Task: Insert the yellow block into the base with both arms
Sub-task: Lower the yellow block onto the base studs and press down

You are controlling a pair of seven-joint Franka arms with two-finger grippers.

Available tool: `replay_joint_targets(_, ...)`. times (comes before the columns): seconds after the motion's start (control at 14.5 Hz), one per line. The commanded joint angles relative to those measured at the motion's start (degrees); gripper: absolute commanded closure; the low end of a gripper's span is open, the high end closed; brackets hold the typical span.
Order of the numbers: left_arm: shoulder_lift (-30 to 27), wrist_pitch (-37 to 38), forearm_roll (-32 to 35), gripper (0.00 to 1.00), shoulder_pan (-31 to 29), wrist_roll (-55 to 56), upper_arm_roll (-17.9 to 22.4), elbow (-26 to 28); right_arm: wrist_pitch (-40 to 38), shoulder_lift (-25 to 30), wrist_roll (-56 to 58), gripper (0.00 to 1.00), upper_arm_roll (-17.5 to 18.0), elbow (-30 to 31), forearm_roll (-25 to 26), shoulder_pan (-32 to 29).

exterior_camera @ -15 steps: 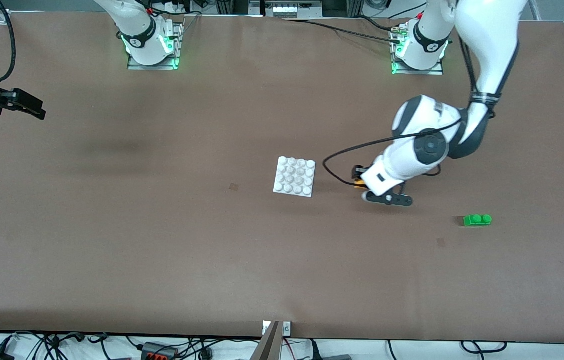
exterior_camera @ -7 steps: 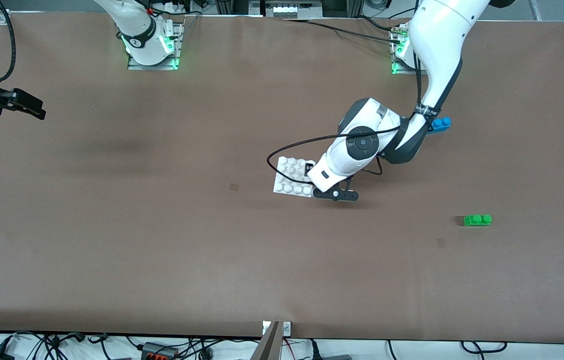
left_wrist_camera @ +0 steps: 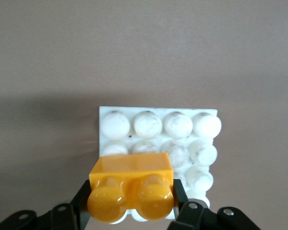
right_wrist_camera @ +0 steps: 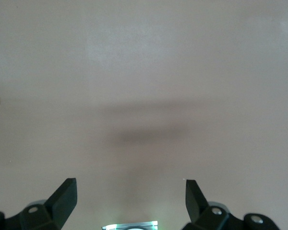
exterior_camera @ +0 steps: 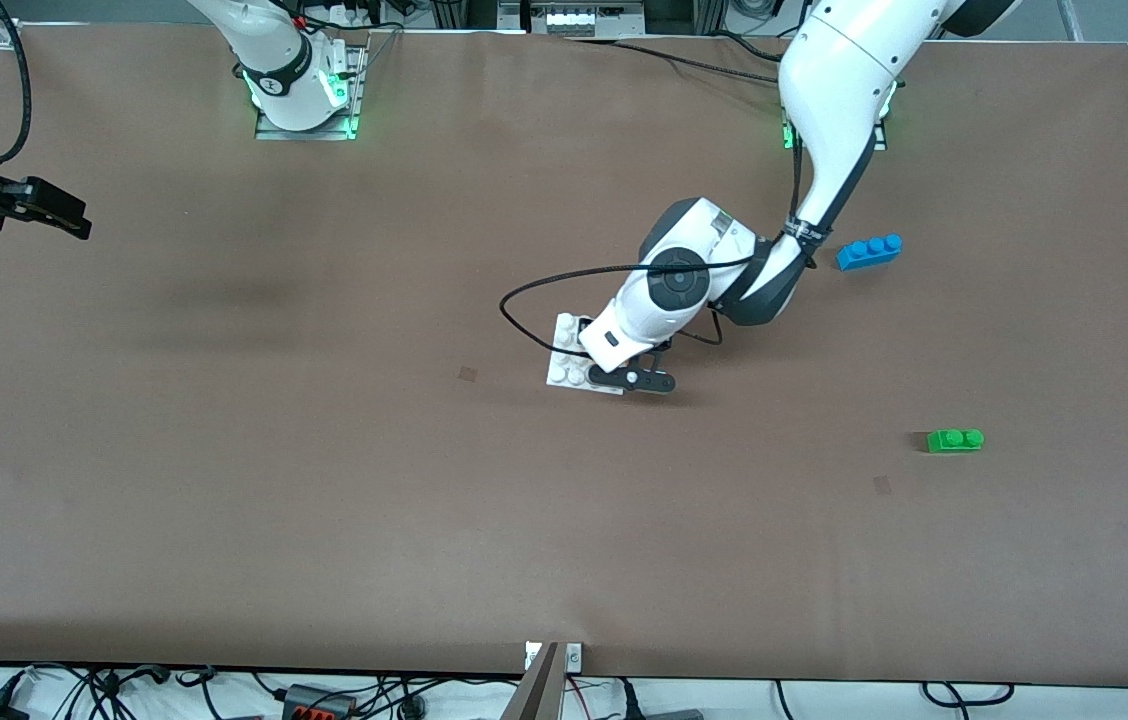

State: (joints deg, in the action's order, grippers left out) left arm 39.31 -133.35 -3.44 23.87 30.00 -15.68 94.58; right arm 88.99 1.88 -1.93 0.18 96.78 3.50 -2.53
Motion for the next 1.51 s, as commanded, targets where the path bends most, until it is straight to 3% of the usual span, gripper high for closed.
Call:
replay_joint_targets(0.0,0.33,0.19,0.89,0.71,0.30,-0.12,0.30,-1.50,-0.04,0.76,-0.80,0.00,-0.18,0.34,0.63,0.16)
replay_joint_targets(1.45,0.42,0.54,4.15,0.70,3.73,-3.72,0.48,0.43,0.13,0.58,-0.89,0.00,-0.26,0.34,0.45,0.07)
